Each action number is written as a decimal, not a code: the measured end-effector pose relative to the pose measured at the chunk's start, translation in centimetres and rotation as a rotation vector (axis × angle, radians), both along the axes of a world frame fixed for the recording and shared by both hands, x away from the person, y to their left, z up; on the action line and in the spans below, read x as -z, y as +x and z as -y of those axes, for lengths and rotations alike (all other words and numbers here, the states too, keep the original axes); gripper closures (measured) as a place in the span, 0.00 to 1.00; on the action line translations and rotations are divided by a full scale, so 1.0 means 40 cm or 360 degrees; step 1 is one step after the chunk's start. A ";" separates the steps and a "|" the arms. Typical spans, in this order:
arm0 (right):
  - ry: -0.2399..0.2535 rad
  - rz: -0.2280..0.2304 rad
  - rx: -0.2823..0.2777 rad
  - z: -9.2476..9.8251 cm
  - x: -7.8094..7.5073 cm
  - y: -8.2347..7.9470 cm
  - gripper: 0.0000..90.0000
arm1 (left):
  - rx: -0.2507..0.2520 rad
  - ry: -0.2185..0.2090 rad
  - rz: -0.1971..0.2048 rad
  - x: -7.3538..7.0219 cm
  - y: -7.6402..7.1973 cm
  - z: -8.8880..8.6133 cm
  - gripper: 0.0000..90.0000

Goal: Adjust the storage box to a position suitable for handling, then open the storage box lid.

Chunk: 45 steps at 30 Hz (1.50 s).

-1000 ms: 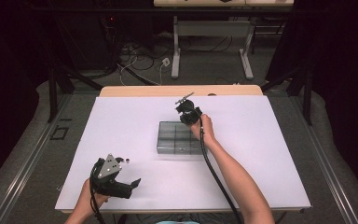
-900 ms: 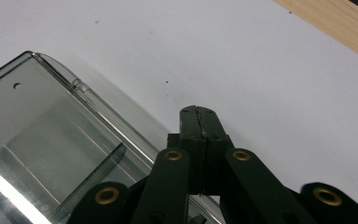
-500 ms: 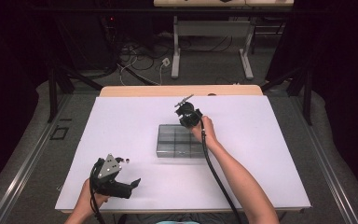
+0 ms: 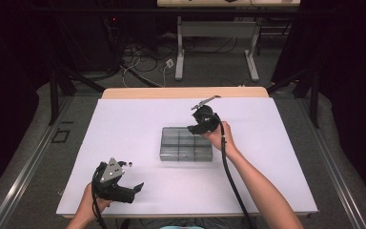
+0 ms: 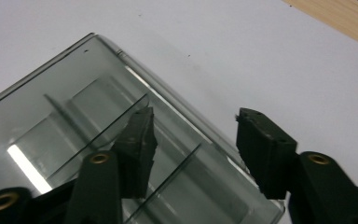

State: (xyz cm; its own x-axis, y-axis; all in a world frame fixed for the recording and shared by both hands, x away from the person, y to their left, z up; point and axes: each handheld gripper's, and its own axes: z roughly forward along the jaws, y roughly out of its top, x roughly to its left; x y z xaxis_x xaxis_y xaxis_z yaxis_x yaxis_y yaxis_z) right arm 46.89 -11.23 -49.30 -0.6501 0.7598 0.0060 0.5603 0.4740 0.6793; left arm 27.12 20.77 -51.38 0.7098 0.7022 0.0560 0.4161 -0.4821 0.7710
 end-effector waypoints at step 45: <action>0.0231 -0.0182 -0.0294 0.136 0.003 -0.293 0.00 | 0.0001 0.0010 0.0016 -0.002 0.000 -0.002 0.00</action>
